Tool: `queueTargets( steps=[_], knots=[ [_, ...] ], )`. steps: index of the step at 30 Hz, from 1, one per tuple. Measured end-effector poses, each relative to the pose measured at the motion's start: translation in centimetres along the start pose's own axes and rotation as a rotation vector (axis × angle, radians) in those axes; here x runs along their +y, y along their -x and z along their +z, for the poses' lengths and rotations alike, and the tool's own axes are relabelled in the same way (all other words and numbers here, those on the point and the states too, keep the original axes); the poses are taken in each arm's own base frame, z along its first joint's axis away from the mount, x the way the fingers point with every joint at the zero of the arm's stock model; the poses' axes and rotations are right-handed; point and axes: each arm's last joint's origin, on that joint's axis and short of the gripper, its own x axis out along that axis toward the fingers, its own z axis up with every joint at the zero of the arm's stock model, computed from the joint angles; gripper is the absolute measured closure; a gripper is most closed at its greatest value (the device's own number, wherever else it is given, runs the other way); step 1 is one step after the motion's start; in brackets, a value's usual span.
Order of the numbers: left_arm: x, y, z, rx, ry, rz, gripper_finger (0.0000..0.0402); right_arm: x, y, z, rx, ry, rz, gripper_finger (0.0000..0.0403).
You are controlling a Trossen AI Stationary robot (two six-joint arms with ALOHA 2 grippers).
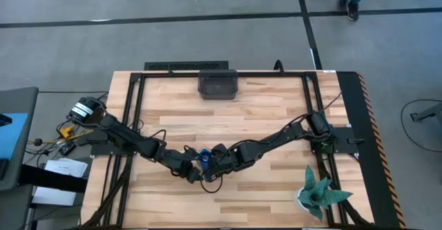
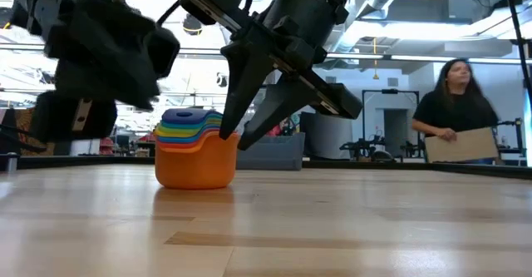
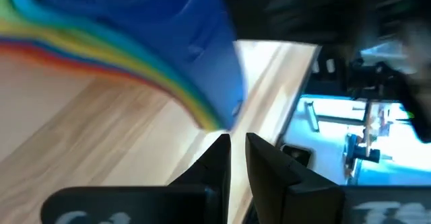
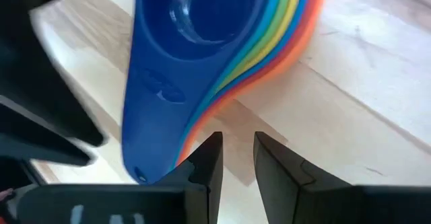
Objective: Nest measuring cups in basket
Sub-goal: Put the nested measuring cups into the black bin
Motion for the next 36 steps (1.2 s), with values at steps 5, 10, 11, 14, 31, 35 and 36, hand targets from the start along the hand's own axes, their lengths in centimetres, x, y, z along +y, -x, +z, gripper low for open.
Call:
queueTargets(
  steps=[5, 10, 11, 14, 31, 35, 36],
  knots=[
    [-1.0, 1.5, 0.3, -0.023, -0.030, -0.003, 0.0368, 0.1, 1.5, -0.3, 0.001, 0.026, -0.022, 0.0279],
    [-2.0, 3.8, 0.3, -0.076, -0.082, 0.016, 0.0368, 0.2, 3.6, -1.0, -0.008, 0.060, -0.049, 0.0248],
    [-2.1, 4.3, 0.2, -0.085, -0.098, 0.024, 0.0368, 0.3, 4.0, -1.2, -0.006, 0.066, -0.047, 0.0240],
    [-2.6, 5.6, 0.0, -0.112, -0.134, 0.034, 0.0368, 0.5, 5.1, -1.8, -0.007, 0.083, -0.047, 0.0211],
    [-1.2, 7.7, -5.8, -0.487, -0.151, 0.006, 0.0223, -5.1, 10.3, -6.6, -0.087, -0.038, 0.044, 0.0159],
    [0.0, 6.6, -6.8, -0.507, -0.133, 0.016, 0.0148, -6.2, 10.9, -7.3, -0.116, -0.104, 0.106, 0.0159],
    [0.2, 6.2, -7.0, -0.507, -0.130, 0.015, 0.0133, -6.3, 11.0, -7.3, -0.121, -0.112, 0.101, 0.0158]
  ],
)
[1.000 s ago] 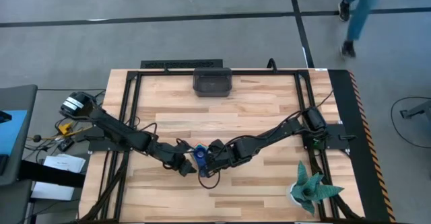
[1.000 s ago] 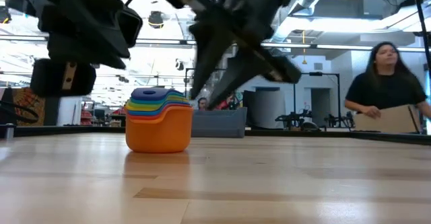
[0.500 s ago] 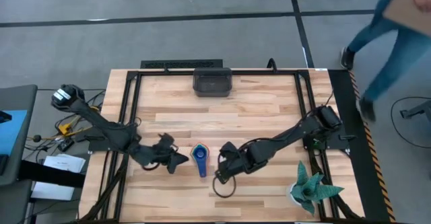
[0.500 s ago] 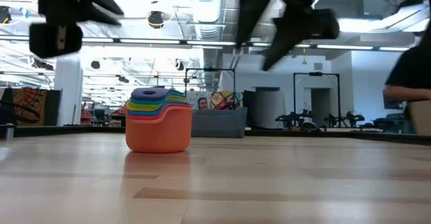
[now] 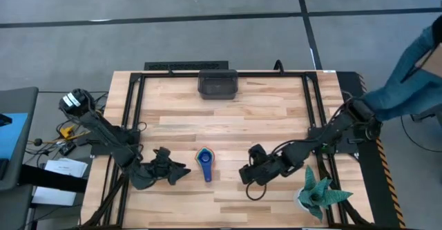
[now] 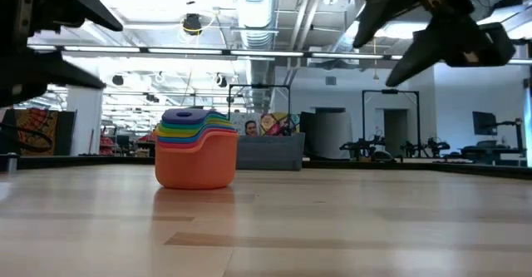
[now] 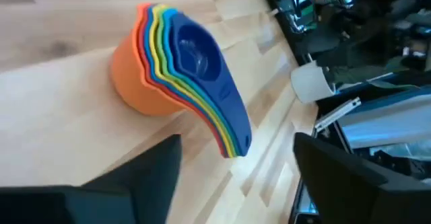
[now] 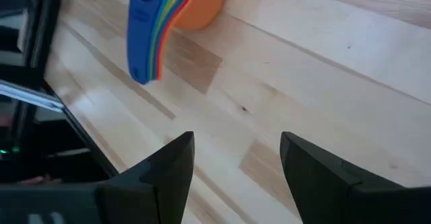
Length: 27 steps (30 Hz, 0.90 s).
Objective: Nest measuring cups in basket
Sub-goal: Put the nested measuring cups into the black bin
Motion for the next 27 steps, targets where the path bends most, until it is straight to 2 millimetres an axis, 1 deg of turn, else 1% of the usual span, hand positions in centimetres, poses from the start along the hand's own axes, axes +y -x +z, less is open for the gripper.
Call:
queueTargets(
  steps=[3, 6, 12, 17, 21, 24, 27],
  knots=[
    [0.6, -0.9, -1.1, -0.006, 0.013, 0.012, 0.0097, 0.0, 0.3, -0.1, -0.015, -0.005, 0.014, 0.0158],
    [1.2, -1.8, -2.3, -0.022, 0.041, 0.004, 0.0078, 0.3, 0.4, -0.1, -0.017, -0.008, 0.037, 0.0158],
    [2.1, -3.6, -4.4, -0.046, 0.105, -0.055, 0.0073, 0.4, 0.4, -0.2, 0.015, 0.015, 0.053, 0.0158],
    [2.9, -4.9, -5.9, -0.055, 0.113, -0.068, 0.0073, 0.4, 0.3, 0.0, 0.040, 0.030, 0.054, 0.0158],
    [2.6, -5.9, -6.3, -0.071, 0.075, -0.063, 0.0073, 0.4, 0.2, 0.1, 0.059, 0.048, 0.056, 0.0158],
    [2.4, -6.4, -6.1, -0.070, 0.060, -0.062, 0.0073, 0.5, 0.2, 0.0, 0.076, 0.054, 0.059, 0.0158],
    [2.5, -7.0, -5.6, -0.074, 0.086, -0.055, 0.0073, 0.5, 0.2, 0.1, 0.092, 0.063, 0.061, 0.0158]
  ],
)
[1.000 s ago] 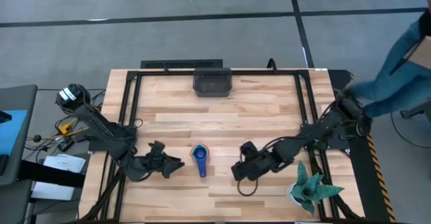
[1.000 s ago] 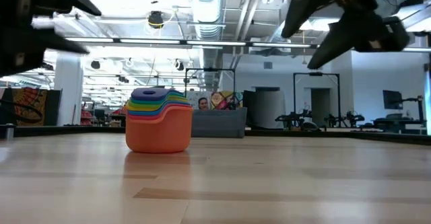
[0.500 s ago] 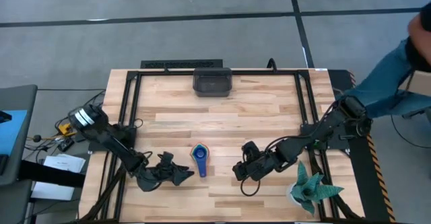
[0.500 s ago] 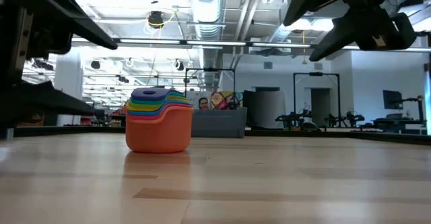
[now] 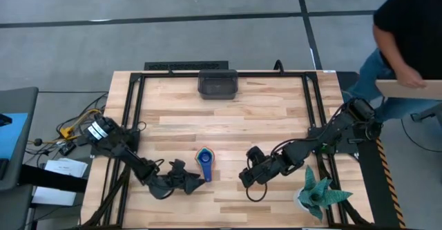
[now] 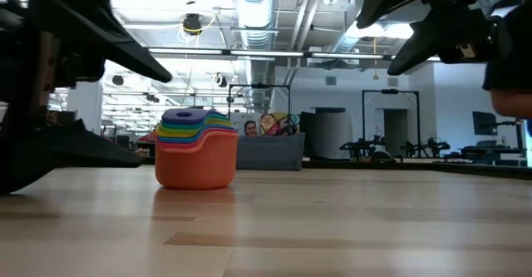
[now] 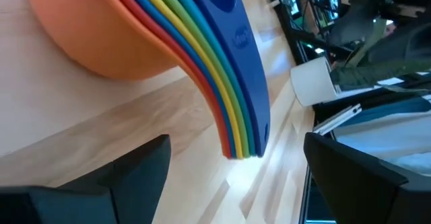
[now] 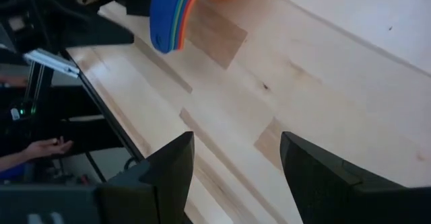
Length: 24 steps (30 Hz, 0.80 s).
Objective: Nest measuring cups in basket
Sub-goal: Put the nested measuring cups into the black bin
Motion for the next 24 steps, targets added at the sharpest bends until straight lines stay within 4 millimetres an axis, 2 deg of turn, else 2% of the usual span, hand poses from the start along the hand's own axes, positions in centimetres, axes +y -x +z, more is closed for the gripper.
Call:
queueTargets(
  steps=[5, 12, 18, 24],
  knots=[
    [0.1, -0.8, 0.6, 0.032, 0.017, 0.005, 0.0073, 0.0, -0.1, 0.4, 0.015, 0.012, 0.000, 0.0158],
    [0.2, -1.0, 0.7, 0.037, 0.019, 0.007, 0.0073, 0.2, -0.2, 0.7, 0.023, 0.035, 0.032, 0.0158],
    [0.2, -1.8, 1.3, 0.128, -0.034, -0.014, 0.0073, 0.4, -0.3, 1.2, 0.009, 0.051, 0.049, 0.0158],
    [0.3, -2.5, 1.8, 0.145, -0.052, -0.012, 0.0073, 0.3, -0.4, 2.0, 0.012, 0.059, 0.048, 0.0158]
  ],
)
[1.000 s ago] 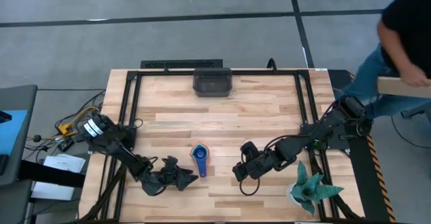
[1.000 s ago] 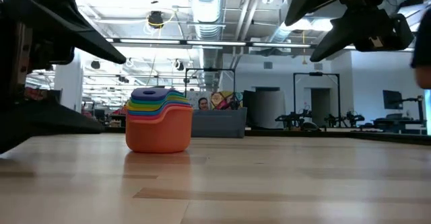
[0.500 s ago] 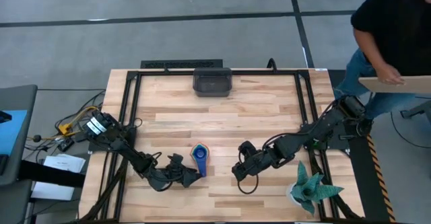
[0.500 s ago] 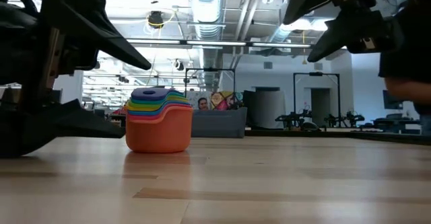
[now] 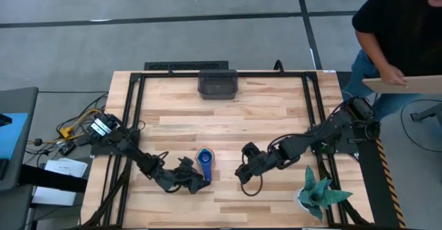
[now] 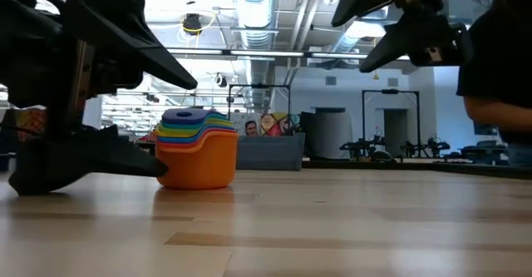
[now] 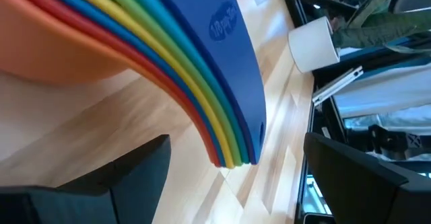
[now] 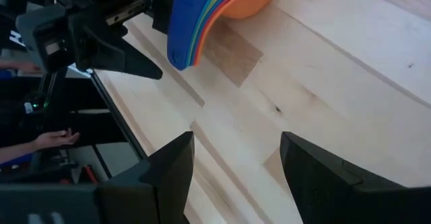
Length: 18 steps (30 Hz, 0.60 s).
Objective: Nest measuring cups in basket
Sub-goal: Put the nested measuring cups into the black bin
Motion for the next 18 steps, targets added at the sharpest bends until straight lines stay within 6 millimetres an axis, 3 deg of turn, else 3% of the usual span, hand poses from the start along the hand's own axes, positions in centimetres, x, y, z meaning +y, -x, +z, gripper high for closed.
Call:
queueTargets(
  steps=[10, 18],
  knots=[
    [0.5, -1.1, 1.4, 0.020, 0.011, 0.018, 0.0074, -0.1, -0.1, 0.7, 0.023, 0.009, 0.008, 0.0158],
    [0.9, -1.5, 2.3, -0.025, 0.096, 0.039, 0.0106, -0.2, -0.2, 1.2, 0.049, 0.018, 0.013, 0.0158]
  ],
)
